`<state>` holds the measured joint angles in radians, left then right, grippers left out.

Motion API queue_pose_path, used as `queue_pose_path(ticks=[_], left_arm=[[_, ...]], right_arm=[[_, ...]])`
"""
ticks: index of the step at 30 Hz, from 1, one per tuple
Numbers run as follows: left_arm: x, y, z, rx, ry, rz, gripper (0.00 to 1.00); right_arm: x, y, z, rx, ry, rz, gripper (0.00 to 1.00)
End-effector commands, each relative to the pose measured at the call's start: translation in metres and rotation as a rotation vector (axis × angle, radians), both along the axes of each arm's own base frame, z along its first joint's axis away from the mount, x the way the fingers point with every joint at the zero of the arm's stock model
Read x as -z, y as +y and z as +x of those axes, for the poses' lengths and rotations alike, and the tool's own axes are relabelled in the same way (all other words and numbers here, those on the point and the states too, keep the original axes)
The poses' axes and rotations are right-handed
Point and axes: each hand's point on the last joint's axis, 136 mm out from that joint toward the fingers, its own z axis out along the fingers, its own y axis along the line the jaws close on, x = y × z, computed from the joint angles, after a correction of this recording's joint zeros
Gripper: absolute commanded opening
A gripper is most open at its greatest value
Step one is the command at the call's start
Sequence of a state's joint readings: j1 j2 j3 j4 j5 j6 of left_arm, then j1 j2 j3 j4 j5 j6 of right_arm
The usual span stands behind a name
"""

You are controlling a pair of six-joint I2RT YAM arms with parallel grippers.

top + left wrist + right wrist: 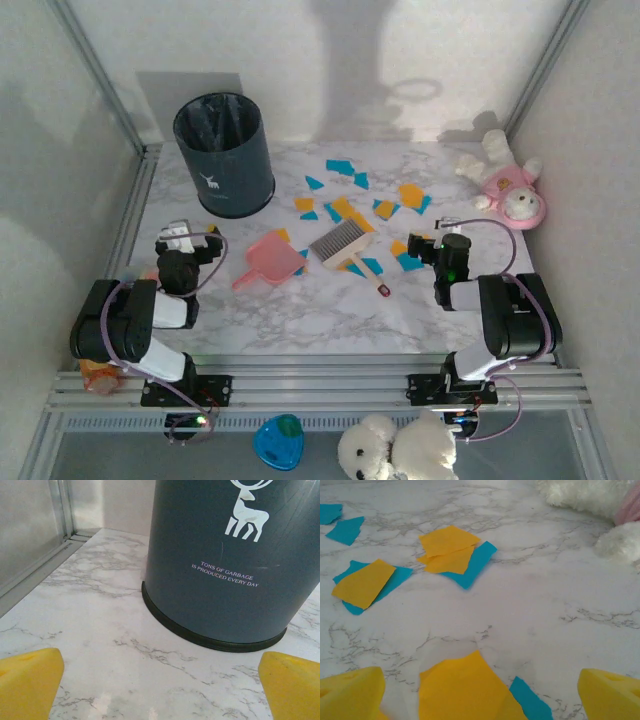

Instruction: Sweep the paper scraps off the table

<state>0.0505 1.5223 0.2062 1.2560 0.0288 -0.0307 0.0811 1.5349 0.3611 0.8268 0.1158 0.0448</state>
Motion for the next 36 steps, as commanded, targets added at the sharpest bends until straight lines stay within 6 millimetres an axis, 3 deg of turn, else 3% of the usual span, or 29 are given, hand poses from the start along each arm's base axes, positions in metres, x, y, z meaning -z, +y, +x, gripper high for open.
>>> queue_pose_path(ticks=[1,27,31,35,36], left_arm=[[-0.01,0.008,0.005,-0.031,-0.042,-0.012,0.99],[-0.011,0.007,0.005,-0.03,-0.044,-0.014,1.0],[-0.016,0.01,0.004,-0.047,-0.052,-0.017,0.99],[-0.031,0.029,-0.014,-0.173,-0.108,-0.046,0.99],[-0.035,0.034,-0.018,-0.204,-0.119,-0.057,1.0]], right_arm=[[-0.012,-0.006,0.009,0.025,-0.044,-0.018,0.99],[-0.012,-0.007,0.009,0.026,-0.045,-0.018,0.99],[-0.023,-0.006,0.01,0.028,-0.033,-0.018,0.99],[-0.031,-0.017,0.001,0.093,-0.007,-0.013,0.99],[-0.041,-0.018,0.007,0.104,-0.005,-0.001,0.99]])
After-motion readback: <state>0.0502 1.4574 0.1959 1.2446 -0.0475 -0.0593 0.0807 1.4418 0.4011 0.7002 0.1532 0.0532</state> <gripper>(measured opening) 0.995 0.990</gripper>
